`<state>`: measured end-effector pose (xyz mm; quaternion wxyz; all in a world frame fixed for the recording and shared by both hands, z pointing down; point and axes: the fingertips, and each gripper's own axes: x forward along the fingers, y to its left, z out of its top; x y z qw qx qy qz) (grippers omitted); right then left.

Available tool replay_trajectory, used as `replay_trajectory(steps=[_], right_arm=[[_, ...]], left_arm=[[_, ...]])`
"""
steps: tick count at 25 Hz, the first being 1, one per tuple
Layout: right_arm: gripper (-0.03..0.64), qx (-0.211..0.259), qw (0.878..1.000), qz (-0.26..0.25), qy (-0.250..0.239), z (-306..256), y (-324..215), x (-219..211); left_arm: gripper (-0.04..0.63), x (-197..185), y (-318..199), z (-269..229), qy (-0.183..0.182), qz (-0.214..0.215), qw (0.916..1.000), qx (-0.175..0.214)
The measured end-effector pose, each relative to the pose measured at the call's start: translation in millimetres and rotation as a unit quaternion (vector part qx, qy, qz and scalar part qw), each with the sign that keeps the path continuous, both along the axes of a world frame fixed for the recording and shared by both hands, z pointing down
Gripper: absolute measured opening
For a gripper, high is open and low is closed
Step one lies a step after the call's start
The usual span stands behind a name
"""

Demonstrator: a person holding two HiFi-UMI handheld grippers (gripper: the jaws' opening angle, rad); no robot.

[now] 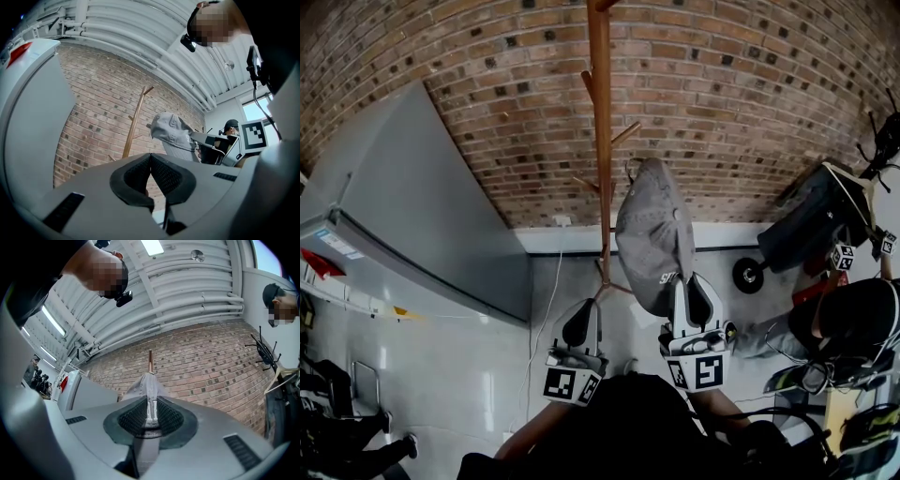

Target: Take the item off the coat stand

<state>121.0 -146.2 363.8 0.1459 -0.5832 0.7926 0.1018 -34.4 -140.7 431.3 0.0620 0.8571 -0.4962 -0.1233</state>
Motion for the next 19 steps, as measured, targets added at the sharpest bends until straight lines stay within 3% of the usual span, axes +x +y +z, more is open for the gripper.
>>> replay_trajectory(steps=[19], right_arm=[[0.066, 0.005, 1.0, -0.001, 0.0, -2, -9, 11]], left_arm=[[0.016, 17, -15, 3, -0.003, 0.008, 1.0, 0.0]])
